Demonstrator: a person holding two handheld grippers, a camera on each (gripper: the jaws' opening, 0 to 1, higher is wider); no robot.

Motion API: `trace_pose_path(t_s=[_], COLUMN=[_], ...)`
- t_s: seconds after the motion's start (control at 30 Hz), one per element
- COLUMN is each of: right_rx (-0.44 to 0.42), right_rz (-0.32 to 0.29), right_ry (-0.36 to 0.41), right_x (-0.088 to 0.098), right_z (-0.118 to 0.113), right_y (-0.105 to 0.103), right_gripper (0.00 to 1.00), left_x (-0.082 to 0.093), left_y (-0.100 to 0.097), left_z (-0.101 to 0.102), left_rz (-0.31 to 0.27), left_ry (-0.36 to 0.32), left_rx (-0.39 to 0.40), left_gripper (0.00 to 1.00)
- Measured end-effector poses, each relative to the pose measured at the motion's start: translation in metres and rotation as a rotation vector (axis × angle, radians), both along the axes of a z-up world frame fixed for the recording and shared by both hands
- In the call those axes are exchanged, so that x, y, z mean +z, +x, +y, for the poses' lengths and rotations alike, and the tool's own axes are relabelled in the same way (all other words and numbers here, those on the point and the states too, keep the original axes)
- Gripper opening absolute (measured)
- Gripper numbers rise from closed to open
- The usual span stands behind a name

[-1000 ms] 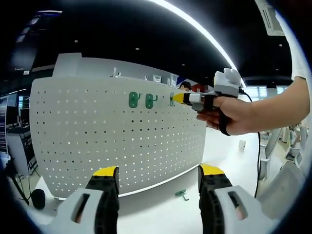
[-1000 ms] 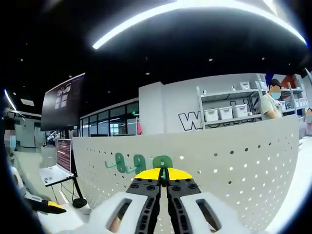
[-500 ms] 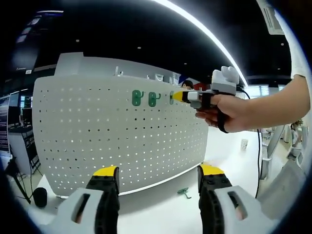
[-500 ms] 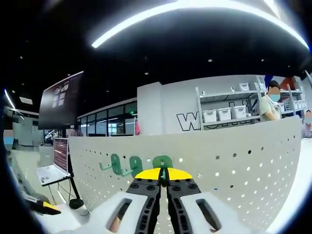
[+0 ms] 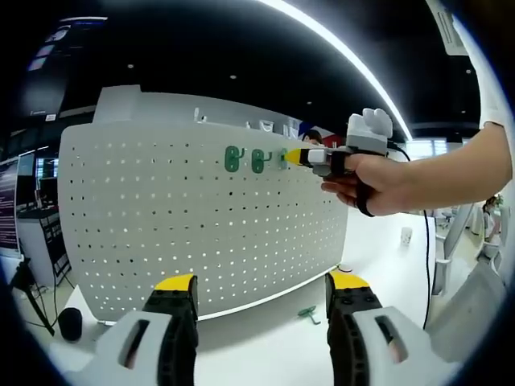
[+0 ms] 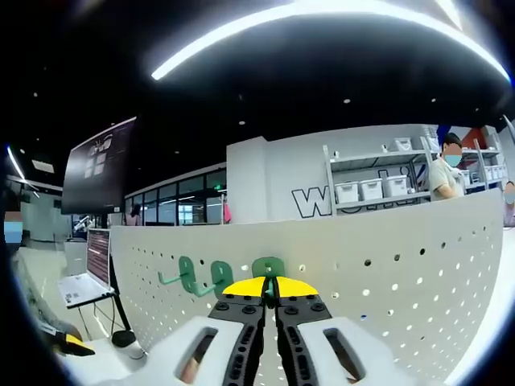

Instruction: Insert the hook assembly into the mounting plate slot until the hook locks in place.

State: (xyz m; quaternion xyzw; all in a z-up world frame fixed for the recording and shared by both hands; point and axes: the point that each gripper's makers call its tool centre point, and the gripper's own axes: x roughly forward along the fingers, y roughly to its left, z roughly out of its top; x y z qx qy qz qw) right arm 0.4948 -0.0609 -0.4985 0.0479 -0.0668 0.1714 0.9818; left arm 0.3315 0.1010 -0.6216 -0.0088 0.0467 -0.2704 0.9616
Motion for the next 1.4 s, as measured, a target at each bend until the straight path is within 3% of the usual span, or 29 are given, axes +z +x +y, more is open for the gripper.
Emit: trace_pose_path(t_s=[0.53, 0.87, 1.07, 1.4], right_rx=[-0.033, -0.167, -0.220, -0.197], right_rz=[0.010, 0.020, 0.003, 0.005], right_ry=[0.013, 0.079, 0.057, 0.075], right_x=[-0.002, -0.003, -0.005, -0.005], right_z=[0.002, 0.002, 0.002, 0.000], right_y=[0.005, 0.007, 0.009, 0.007], right_gripper=[0.01, 0.02, 0.02, 0.02], left_x=[-0.002, 0.002, -0.001, 0.001], left_y=[0.000, -0.002, -0.007, -0.009], left_z=[0.009, 0.014, 0.016, 0.019], left_rz=[0.013, 0.016, 0.020, 0.010], left_ry=[-0.004, -0.023, -0.015, -0.034], left_rx=[0.018, 0.028, 0.024, 0.045], left_gripper=[0.64, 0.64, 0.63, 0.64])
